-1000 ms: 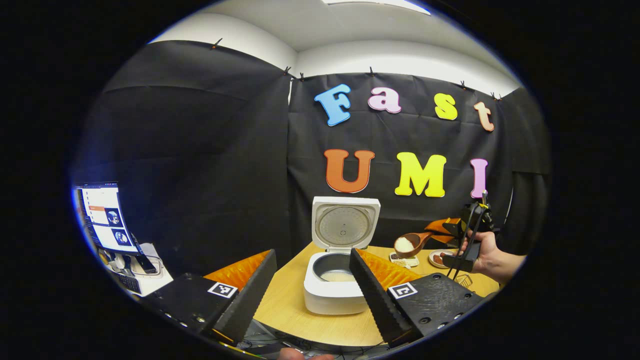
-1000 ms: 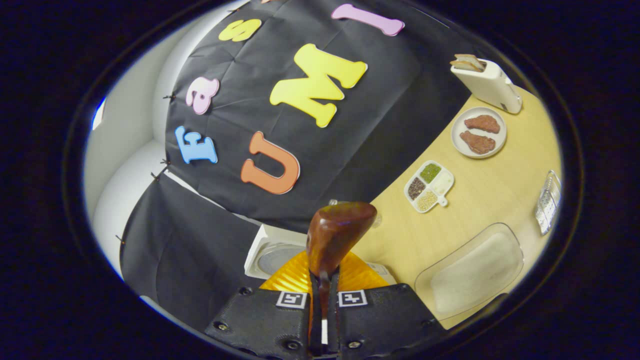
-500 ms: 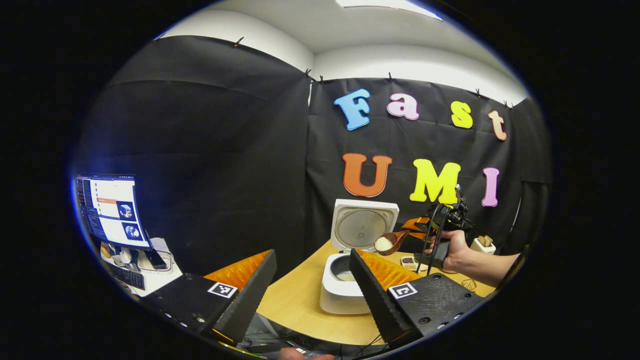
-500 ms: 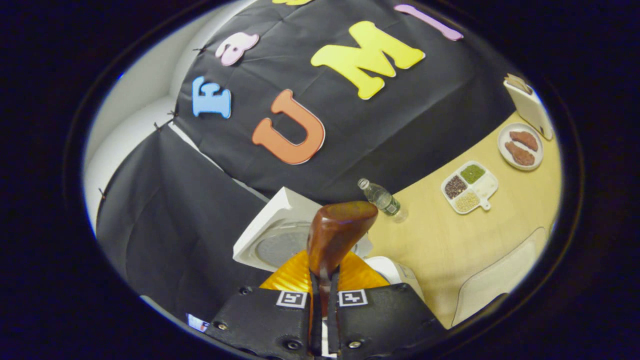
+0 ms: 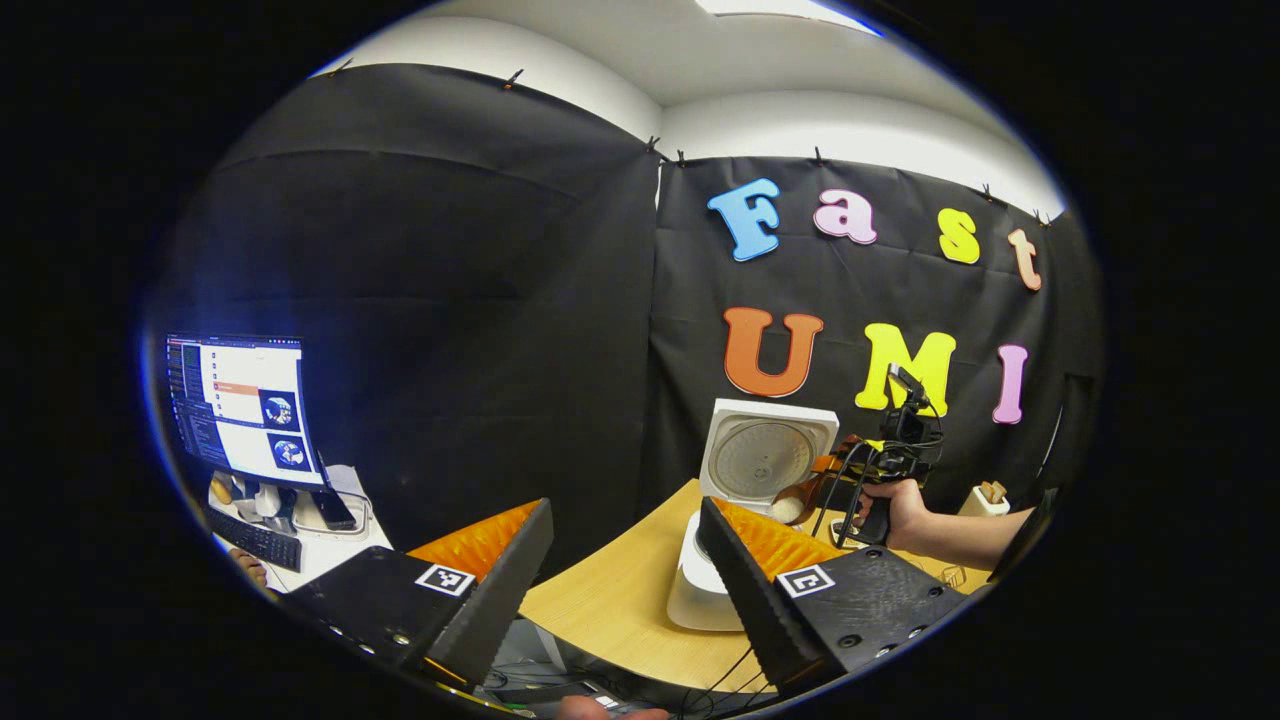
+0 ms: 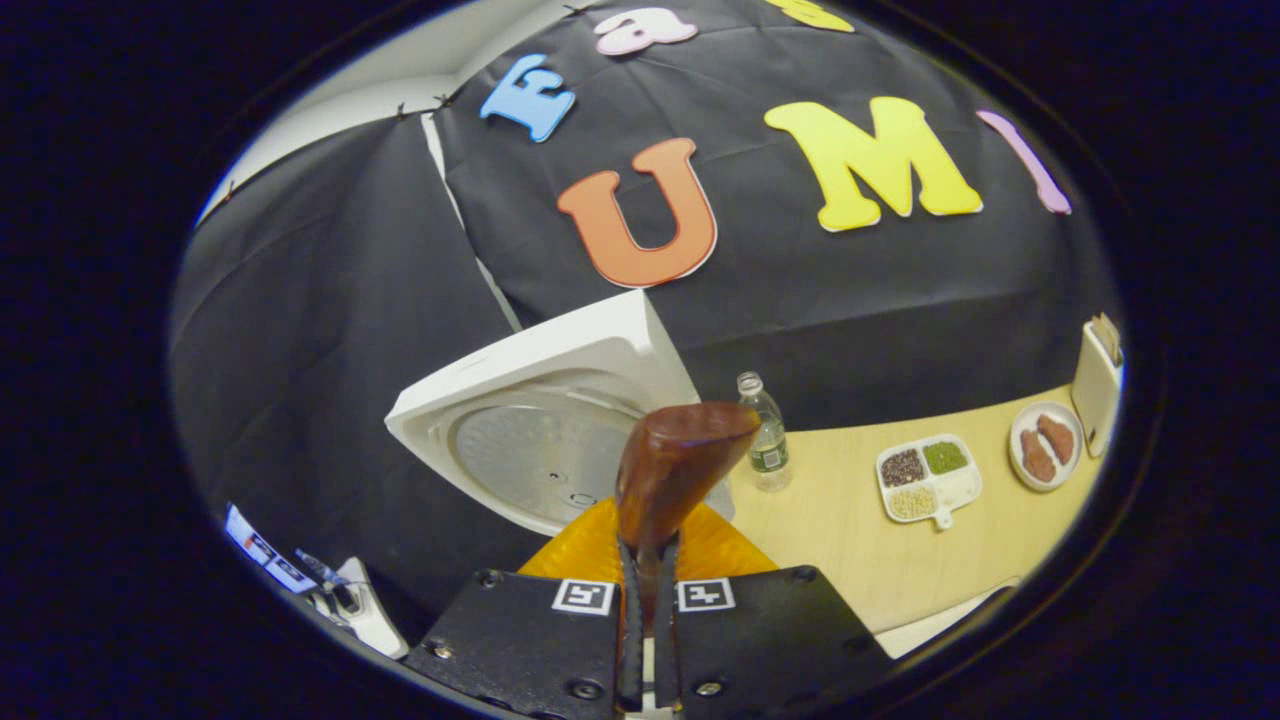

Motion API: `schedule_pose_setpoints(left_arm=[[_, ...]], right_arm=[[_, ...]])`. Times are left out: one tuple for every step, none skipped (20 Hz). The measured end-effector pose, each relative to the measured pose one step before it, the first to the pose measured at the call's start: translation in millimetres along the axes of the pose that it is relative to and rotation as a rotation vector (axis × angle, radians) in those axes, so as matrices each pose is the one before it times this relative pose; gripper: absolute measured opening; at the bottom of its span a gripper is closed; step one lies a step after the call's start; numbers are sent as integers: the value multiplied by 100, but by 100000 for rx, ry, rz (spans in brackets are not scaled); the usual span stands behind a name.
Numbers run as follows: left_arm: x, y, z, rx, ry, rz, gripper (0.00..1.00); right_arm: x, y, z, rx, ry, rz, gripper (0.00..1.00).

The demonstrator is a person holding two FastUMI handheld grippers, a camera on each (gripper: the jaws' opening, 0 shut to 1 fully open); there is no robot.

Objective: Close the left gripper, press the button to open the rice cooker; take a wooden spoon from the chopstick holder with the right hand, scoop a spoonful of rice and pour it into the rice cooker, then put the wooden spoon back into the chopstick holder.

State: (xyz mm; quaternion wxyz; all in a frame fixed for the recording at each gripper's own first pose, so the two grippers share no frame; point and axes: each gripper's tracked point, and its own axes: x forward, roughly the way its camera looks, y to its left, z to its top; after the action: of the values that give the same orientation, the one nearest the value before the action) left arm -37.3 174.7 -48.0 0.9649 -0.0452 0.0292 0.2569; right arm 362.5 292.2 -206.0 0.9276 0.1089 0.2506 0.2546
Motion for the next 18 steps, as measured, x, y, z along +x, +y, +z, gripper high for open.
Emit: schedule_pose_setpoints(left_arm=[[281,266,-100,626,15,492,94],[161,195,-11,312,-317,574,94],[39,58,156,-210,-357,150,94],[90,9,41,-350,-353,-20,94],[-12,57,57,-390,-400,-72,94],[56,8,-68,-443,-181,-126,94],[124,-54,-128,-565,380,-463,94],[154,-139,-131,-609,576,-606,94],[-31,-41,84,-612,94,-328,94],[66,-201,239,-575,-514,-496,94],[104,-104,168,-411,-444,-293,94],[28,67,-32,-152,-239,-198,94],[124,-2,100,-2,-164,-226,94],[83,-5,48,-17,-177,-99,94],[60,-74,-4,-397,-28,14,94],[-13,-158,12,-1066,4,-578,94],[58,-306,111,-765,110,-633,94],[-105,-224,112,-54,-99,-306,94]], right_arm=[[147,173,85,-2319,-11,51,9],[56,172,232,-2460,-369,-123,10],[114,159,326,-2812,-704,-164,10],[40,181,284,-2731,-343,-125,10],[-67,536,131,-1856,-331,235,10],[57,638,82,-2870,292,1253,10],[187,327,-65,-3944,265,992,10],[76,616,302,-4356,-489,170,10],[41,638,393,-4636,-714,20,10],[-71,616,407,-4439,-1107,405,10],[30,597,298,-4419,-1234,424,10],[-118,417,210,-4520,-1171,211,10],[-102,457,292,-4581,-1309,351,10],[-127,485,212,-4258,-1105,524,10],[-71,451,49,-3616,-391,983,10],[-209,507,-11,-1727,460,1619,10],[-88,652,-158,-632,-94,1957,10],[-185,150,-100,-659,-174,372,10]])
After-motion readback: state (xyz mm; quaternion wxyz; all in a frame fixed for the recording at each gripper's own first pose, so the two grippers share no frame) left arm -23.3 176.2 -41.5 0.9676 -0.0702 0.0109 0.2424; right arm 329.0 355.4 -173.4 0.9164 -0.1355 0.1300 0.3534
